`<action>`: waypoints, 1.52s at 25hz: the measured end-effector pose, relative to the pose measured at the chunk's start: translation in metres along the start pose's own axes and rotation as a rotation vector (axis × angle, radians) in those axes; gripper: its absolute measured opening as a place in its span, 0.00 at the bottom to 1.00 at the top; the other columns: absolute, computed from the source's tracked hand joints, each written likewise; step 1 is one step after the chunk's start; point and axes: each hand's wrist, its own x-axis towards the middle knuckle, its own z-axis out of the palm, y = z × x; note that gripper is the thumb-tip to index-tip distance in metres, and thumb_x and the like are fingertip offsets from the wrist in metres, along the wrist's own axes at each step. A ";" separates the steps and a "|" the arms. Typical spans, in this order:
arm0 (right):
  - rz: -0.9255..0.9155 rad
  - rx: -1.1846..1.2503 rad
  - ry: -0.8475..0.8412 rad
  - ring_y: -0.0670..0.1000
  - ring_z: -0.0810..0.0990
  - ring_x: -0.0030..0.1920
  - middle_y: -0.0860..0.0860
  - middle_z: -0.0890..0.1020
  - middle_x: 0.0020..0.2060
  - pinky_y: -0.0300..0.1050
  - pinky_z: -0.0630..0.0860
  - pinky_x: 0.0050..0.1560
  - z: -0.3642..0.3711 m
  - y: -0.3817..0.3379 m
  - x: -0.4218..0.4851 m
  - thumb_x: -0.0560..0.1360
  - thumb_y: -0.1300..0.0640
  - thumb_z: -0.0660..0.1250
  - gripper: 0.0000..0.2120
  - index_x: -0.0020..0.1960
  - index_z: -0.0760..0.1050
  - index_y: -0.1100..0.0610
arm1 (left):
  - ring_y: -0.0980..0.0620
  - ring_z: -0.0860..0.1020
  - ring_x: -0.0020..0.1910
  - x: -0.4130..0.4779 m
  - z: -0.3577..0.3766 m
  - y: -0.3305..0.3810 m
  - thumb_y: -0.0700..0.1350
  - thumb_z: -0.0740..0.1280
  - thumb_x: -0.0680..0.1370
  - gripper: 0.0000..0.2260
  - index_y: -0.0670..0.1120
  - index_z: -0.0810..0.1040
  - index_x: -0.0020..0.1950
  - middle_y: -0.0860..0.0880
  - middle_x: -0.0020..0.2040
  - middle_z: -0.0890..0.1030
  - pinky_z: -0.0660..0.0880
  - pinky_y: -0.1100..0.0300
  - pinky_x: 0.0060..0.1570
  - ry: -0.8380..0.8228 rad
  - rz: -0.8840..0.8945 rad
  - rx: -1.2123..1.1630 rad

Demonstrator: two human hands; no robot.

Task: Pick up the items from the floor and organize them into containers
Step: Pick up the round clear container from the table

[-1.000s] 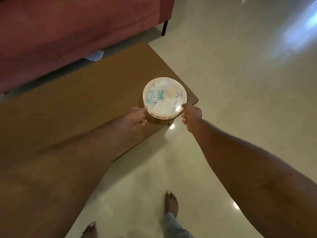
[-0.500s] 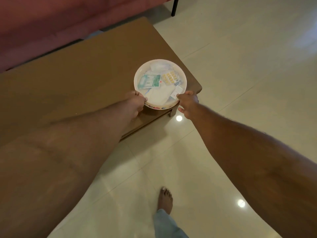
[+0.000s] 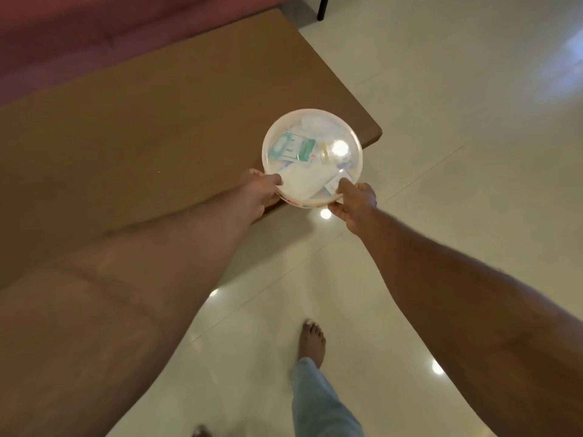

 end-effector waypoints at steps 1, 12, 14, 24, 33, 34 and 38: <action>0.004 0.031 0.003 0.61 0.84 0.53 0.57 0.78 0.57 0.51 0.85 0.41 -0.008 0.014 -0.015 0.71 0.62 0.69 0.17 0.59 0.72 0.61 | 0.47 0.81 0.48 -0.011 -0.011 -0.013 0.34 0.71 0.73 0.14 0.45 0.68 0.49 0.42 0.54 0.78 0.83 0.55 0.39 -0.013 0.004 -0.001; 0.181 -0.134 -0.074 0.60 0.83 0.55 0.57 0.76 0.60 0.55 0.85 0.46 -0.043 0.191 -0.110 0.68 0.68 0.67 0.24 0.64 0.73 0.62 | 0.49 0.82 0.50 -0.064 -0.147 -0.185 0.41 0.72 0.68 0.15 0.43 0.75 0.53 0.45 0.54 0.81 0.83 0.54 0.50 -0.102 -0.094 0.211; 0.205 -0.165 -0.098 0.60 0.83 0.55 0.57 0.75 0.62 0.53 0.85 0.44 -0.039 0.223 -0.099 0.67 0.67 0.68 0.23 0.63 0.75 0.63 | 0.49 0.83 0.50 -0.049 -0.165 -0.215 0.41 0.72 0.69 0.16 0.42 0.77 0.56 0.45 0.53 0.82 0.83 0.55 0.50 -0.101 -0.112 0.223; 0.065 -0.270 -0.316 0.59 0.84 0.51 0.60 0.74 0.61 0.53 0.85 0.45 0.098 0.315 0.032 0.70 0.62 0.73 0.26 0.65 0.69 0.61 | 0.47 0.83 0.47 0.122 -0.227 -0.263 0.49 0.71 0.73 0.16 0.45 0.77 0.58 0.44 0.54 0.82 0.83 0.55 0.43 0.191 0.001 0.142; -0.144 -0.221 -0.253 0.55 0.83 0.46 0.57 0.79 0.58 0.54 0.85 0.37 0.204 0.330 0.135 0.74 0.48 0.74 0.34 0.73 0.64 0.58 | 0.49 0.82 0.44 0.223 -0.243 -0.254 0.58 0.67 0.78 0.27 0.44 0.70 0.71 0.44 0.63 0.77 0.84 0.53 0.45 0.246 0.286 0.127; -0.173 -0.195 -0.204 0.57 0.84 0.47 0.58 0.79 0.57 0.56 0.86 0.39 0.208 0.325 0.147 0.73 0.44 0.74 0.34 0.70 0.64 0.58 | 0.51 0.82 0.41 0.232 -0.237 -0.250 0.56 0.65 0.80 0.25 0.44 0.69 0.72 0.44 0.62 0.77 0.83 0.55 0.44 0.237 0.304 0.092; -0.333 -0.389 -0.123 0.54 0.83 0.49 0.54 0.79 0.56 0.48 0.85 0.47 0.216 0.308 0.176 0.74 0.36 0.66 0.37 0.72 0.66 0.60 | 0.50 0.81 0.43 0.244 -0.204 -0.236 0.49 0.64 0.83 0.20 0.44 0.67 0.72 0.44 0.58 0.77 0.82 0.60 0.41 0.177 0.331 -0.079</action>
